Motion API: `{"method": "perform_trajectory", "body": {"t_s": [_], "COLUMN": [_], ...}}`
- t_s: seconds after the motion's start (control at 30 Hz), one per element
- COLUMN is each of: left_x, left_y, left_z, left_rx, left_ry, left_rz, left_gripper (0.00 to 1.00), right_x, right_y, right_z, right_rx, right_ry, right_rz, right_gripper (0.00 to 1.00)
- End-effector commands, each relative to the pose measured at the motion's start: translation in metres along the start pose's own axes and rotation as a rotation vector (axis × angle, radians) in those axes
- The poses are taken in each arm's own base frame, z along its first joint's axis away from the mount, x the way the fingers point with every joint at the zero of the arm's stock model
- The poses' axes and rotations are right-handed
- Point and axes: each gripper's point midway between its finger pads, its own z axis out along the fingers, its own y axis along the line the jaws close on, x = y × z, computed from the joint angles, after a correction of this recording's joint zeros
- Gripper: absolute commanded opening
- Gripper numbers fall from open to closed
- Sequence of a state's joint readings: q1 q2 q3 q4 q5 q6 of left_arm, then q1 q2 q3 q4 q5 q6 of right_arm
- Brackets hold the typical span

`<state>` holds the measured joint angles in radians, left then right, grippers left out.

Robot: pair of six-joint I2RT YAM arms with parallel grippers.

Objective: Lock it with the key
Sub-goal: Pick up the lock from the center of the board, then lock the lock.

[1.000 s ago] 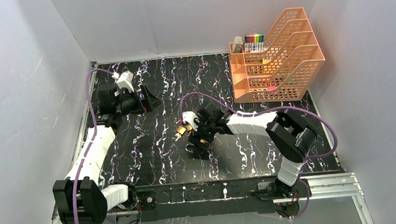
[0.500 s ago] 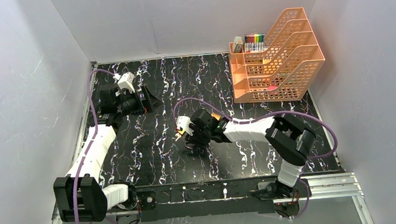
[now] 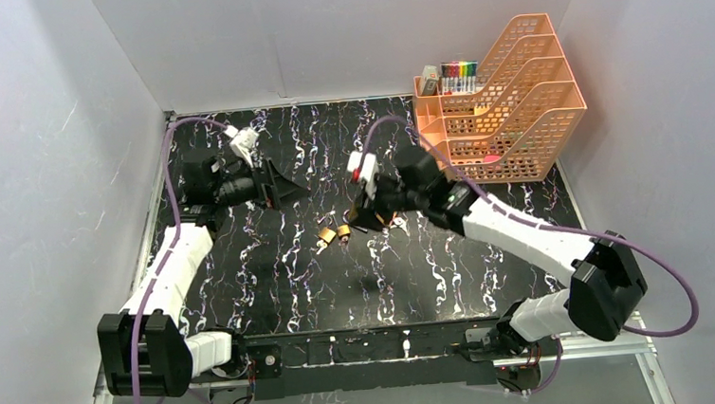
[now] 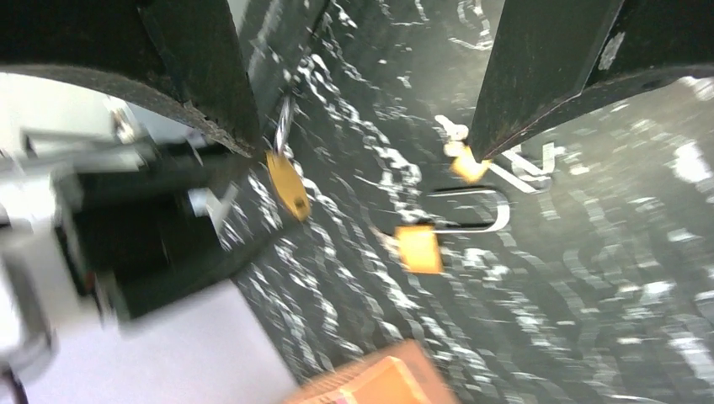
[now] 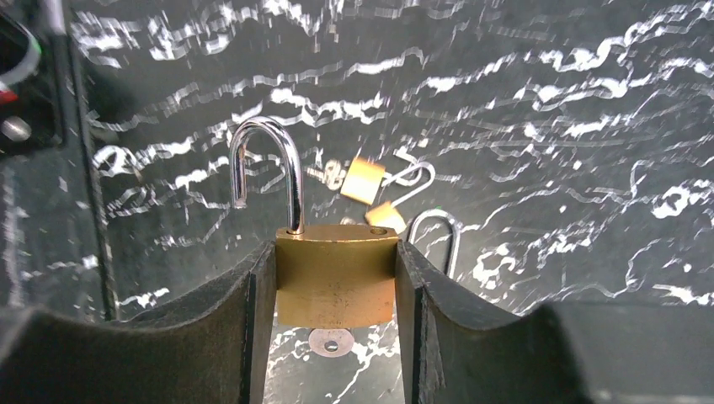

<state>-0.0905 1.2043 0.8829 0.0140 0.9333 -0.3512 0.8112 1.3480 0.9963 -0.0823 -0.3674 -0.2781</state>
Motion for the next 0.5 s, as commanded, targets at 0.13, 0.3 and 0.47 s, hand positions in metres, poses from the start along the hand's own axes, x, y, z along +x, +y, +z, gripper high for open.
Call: {"method": "perform_trajectory", "body": {"t_s": [0.13,0.3,0.47], "left_x": [0.031,0.037,0.039], "left_y": [-0.098,-0.092,-0.086], "left_z": [-0.003,0.017,0.027], "left_rx": [0.449,0.378,0.323], "left_ry": [0.159,0.2,0.202], "left_rz": [0.166,0.137,0.16], "left_gripper": [0.91,0.84,0.37], "right_x": [-0.073,-0.078,-0.086], "right_y": [0.009,0.009,0.012], "right_z": [-0.027,-0.029,-0.038], "right_rx": [-0.253,-0.254,-0.251], "right_ry": [-0.099,-0.104,-0.121], "right_rz": [0.069,0.067,0.048], "right_gripper": [0.0,0.0,0.0]}}
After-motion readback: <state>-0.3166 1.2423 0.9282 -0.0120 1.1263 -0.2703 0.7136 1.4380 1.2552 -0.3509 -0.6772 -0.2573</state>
